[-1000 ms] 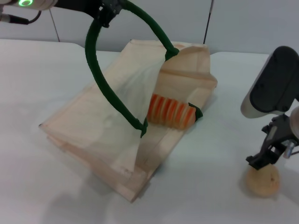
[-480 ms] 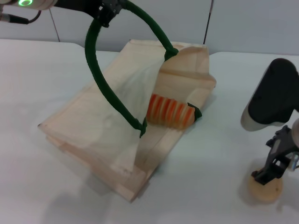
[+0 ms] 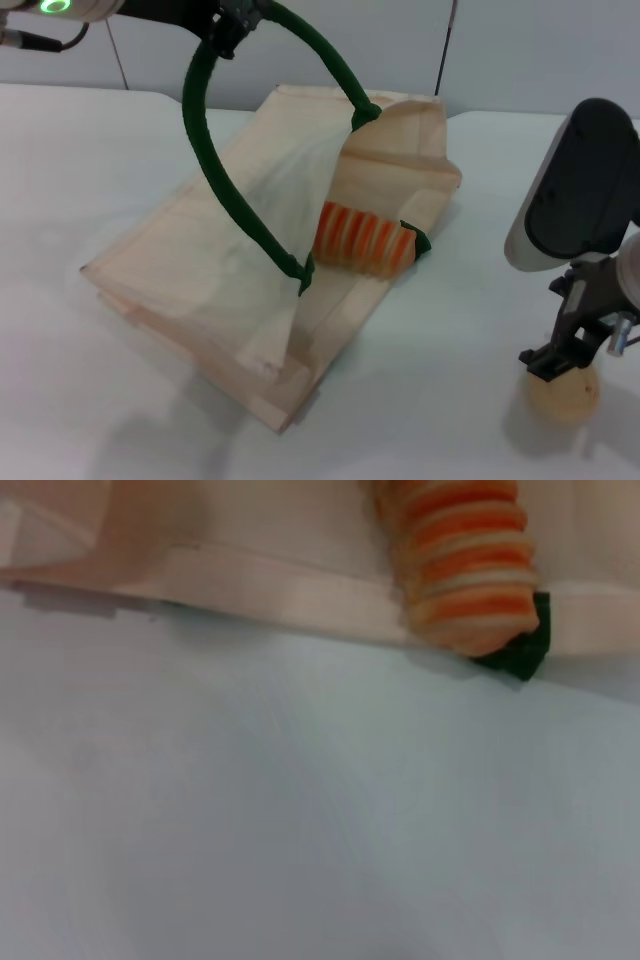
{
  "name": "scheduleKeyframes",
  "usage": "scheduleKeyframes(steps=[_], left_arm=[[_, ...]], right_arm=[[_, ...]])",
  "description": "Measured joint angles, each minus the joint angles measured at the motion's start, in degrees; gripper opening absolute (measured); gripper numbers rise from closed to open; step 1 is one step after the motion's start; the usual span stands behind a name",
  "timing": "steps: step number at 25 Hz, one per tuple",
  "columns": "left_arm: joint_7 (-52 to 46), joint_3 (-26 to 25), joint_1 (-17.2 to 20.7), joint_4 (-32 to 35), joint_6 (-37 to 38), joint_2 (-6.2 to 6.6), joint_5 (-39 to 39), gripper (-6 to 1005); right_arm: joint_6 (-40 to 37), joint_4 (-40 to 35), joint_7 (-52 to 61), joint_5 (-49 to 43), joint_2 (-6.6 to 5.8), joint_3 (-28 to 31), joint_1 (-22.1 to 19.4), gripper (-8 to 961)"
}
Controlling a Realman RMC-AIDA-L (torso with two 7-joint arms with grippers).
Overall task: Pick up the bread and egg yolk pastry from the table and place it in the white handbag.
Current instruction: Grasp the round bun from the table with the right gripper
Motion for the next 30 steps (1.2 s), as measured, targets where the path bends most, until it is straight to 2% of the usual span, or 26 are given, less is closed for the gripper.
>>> scheduleKeyframes(steps=[14, 30], left_arm=[[0.02, 0.04, 0.11, -0.14, -0.07, -0.02, 0.00, 111], [0.02, 0.36, 0.09, -0.71, 0.45, -0.01, 0.00, 115]], right_arm=[[-0.46, 5.19, 0.83, 0.00, -0.02, 0.83, -0.77, 887], [3.01, 13.44, 0.45, 1.35, 0.01, 0.67, 0.81, 886]])
